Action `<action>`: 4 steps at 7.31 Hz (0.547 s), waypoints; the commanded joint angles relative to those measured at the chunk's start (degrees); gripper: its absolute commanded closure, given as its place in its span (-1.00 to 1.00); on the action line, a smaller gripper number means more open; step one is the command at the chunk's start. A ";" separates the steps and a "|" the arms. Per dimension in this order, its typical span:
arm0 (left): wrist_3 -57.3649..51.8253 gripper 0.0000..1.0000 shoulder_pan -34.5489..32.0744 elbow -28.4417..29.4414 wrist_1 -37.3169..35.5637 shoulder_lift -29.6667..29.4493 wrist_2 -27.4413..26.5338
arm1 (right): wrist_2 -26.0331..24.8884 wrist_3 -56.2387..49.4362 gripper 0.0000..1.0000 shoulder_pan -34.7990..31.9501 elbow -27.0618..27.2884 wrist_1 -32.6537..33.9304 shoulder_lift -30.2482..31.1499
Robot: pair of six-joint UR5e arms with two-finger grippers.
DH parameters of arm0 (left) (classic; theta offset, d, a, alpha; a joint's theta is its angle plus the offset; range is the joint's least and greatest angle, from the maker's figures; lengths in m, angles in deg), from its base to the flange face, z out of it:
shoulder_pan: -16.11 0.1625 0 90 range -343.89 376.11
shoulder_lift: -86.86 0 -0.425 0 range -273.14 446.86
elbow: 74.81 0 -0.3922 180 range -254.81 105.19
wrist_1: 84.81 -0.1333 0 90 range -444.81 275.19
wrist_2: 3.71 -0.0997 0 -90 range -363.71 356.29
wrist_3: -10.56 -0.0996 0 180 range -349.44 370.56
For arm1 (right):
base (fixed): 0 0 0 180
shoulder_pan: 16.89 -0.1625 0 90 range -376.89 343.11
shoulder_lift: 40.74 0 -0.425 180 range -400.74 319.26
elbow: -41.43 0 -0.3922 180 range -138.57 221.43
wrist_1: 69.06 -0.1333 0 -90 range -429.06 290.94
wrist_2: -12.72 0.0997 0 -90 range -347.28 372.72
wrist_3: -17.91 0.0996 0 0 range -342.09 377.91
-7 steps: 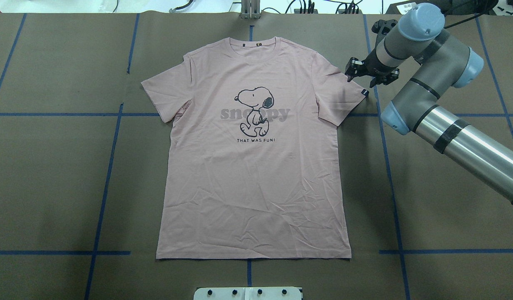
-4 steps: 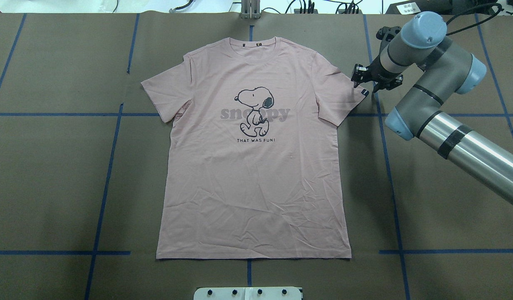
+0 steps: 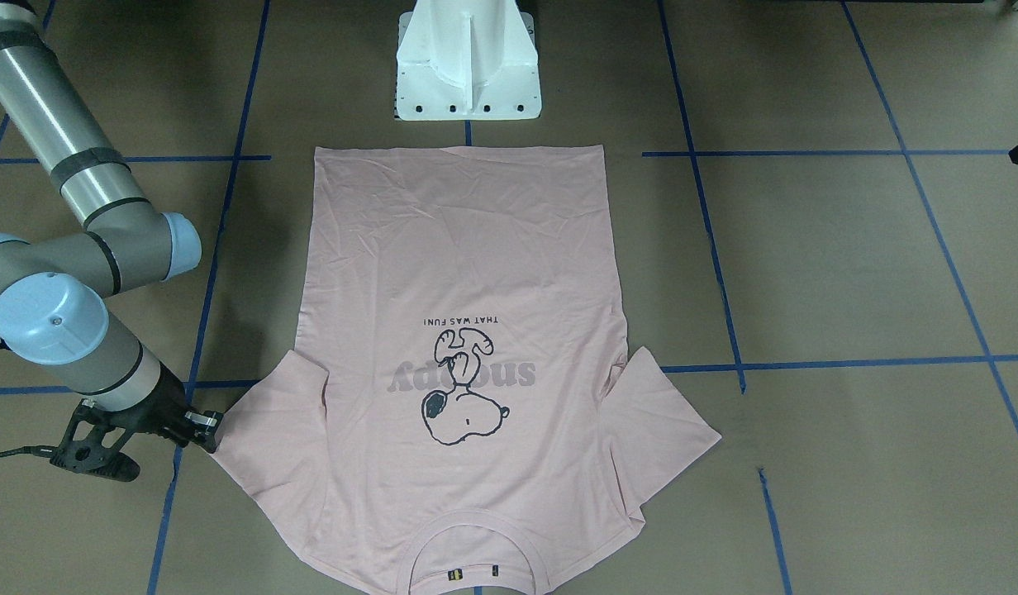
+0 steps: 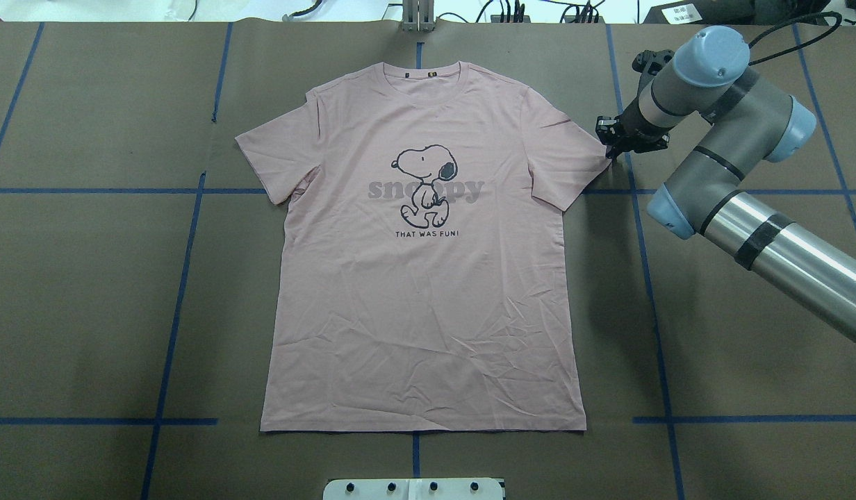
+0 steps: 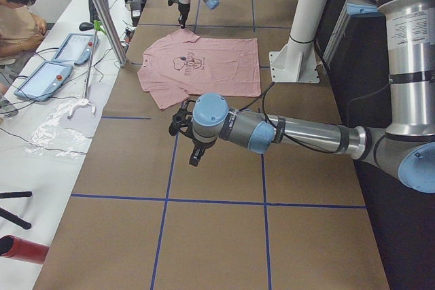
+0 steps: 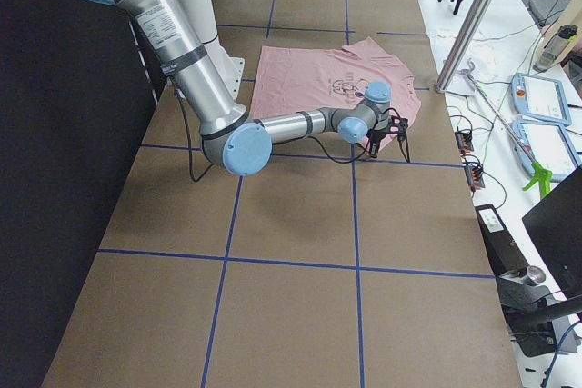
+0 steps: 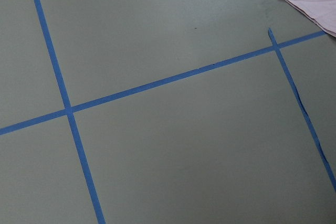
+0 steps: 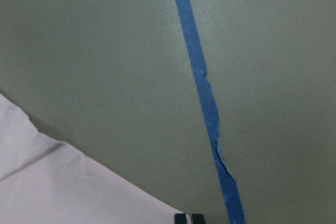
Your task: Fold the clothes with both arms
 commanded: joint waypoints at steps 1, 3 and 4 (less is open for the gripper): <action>0.00 -1.00 -0.06 -0.01 0.40 0.41 1.02 | 0.09 0.06 1.00 0.02 0.09 0.01 -0.42; 0.00 -1.00 -0.06 0.08 0.40 0.50 1.12 | 0.09 1.89 1.00 0.28 2.27 0.10 -1.48; 0.00 -1.00 -0.06 0.08 0.40 0.50 1.47 | -0.52 5.74 1.00 1.68 2.20 0.62 -3.83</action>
